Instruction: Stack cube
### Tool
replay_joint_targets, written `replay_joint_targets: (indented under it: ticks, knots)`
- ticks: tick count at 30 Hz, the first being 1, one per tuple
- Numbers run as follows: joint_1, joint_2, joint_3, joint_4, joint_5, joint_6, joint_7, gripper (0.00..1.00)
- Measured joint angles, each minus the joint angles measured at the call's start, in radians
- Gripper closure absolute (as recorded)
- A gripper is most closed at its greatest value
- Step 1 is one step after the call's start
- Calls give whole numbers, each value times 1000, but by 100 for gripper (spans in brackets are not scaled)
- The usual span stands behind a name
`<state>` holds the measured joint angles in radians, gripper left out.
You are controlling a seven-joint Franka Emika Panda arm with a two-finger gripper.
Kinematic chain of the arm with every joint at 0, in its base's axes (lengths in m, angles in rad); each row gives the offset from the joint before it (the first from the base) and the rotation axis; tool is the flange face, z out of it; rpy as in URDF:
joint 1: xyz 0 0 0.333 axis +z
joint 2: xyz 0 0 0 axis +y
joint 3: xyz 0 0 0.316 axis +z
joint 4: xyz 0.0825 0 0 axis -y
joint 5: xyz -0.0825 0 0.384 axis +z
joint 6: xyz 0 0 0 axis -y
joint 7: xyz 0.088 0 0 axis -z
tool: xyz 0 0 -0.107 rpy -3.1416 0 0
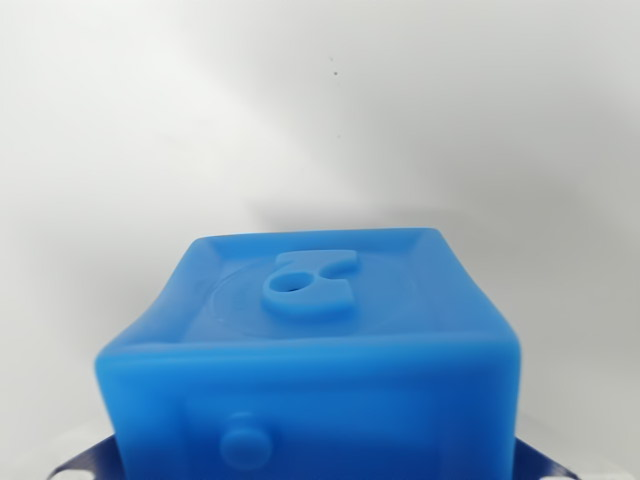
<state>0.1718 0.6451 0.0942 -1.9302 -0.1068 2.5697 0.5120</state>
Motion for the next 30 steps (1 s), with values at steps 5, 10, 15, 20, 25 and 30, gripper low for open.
replay_joint_targets:
  ticks: [5, 10, 15, 20, 25, 30]
  knots:
    - [-2, -24, 3, -5, 2, -18, -1, 100]
    - [-3, -48, 5, -10, 4, -37, -3, 100]
    - [-6, -79, 9, -14, 8, -62, -5, 100]
    - [-7, -106, 11, -19, 11, -84, -7, 100]
    - [-10, -137, 14, -21, 17, -112, -10, 100]
    - [-11, -166, 16, -21, 21, -140, -13, 100]
